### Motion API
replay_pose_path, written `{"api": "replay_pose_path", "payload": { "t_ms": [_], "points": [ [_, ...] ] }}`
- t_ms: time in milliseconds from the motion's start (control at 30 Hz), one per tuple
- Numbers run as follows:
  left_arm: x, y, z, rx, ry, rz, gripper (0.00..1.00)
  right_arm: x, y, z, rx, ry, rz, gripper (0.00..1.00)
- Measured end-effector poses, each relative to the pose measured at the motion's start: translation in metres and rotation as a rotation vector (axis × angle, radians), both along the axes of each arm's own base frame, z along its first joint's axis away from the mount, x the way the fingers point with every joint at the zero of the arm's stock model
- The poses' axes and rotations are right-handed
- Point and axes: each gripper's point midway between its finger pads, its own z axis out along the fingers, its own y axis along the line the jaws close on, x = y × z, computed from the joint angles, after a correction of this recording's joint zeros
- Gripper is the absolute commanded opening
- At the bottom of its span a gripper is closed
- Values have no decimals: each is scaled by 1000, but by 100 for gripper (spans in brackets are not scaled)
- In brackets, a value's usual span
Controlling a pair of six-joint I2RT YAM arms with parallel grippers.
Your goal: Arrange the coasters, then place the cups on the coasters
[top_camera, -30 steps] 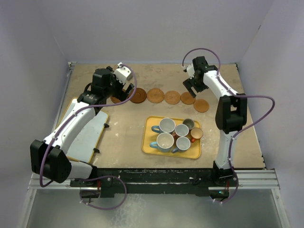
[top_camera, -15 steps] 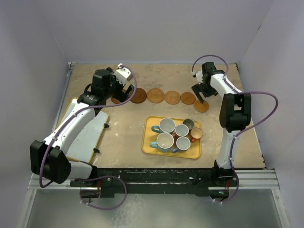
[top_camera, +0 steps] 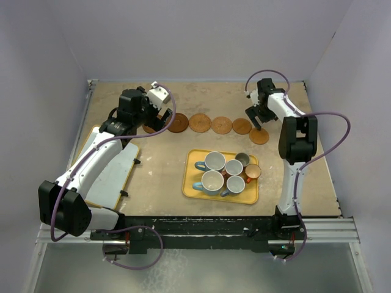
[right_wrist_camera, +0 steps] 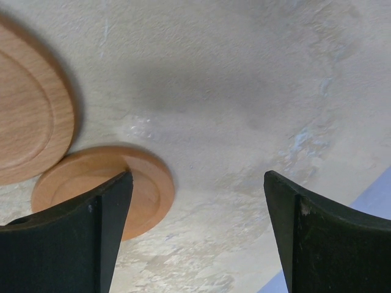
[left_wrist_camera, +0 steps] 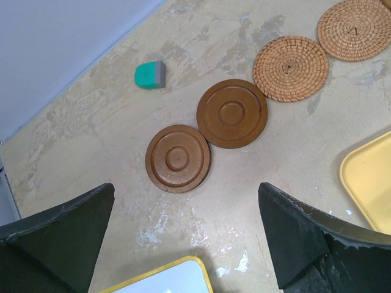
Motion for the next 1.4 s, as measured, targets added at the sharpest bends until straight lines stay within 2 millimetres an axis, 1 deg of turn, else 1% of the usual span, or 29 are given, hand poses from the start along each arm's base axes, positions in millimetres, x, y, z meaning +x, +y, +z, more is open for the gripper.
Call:
{"api": "replay_pose_path", "payload": {
  "t_ms": [467, 667, 933, 1267, 1400],
  "points": [
    [0, 0, 0, 0, 0, 0, 97, 26, -13, 5, -70, -40, -18, 90],
    [0, 0, 0, 0, 0, 0, 98, 34, -14, 5, -82, -48, -20, 90],
    [0, 0, 0, 0, 0, 0, 98, 50, -16, 6, -86, -75, -22, 90],
    [0, 0, 0, 0, 0, 0, 98, 58, -17, 8, -95, -91, -26, 90],
    [0, 0, 0, 1, 0, 0, 98, 59, -17, 8, -94, -92, -25, 90]
  ]
}}
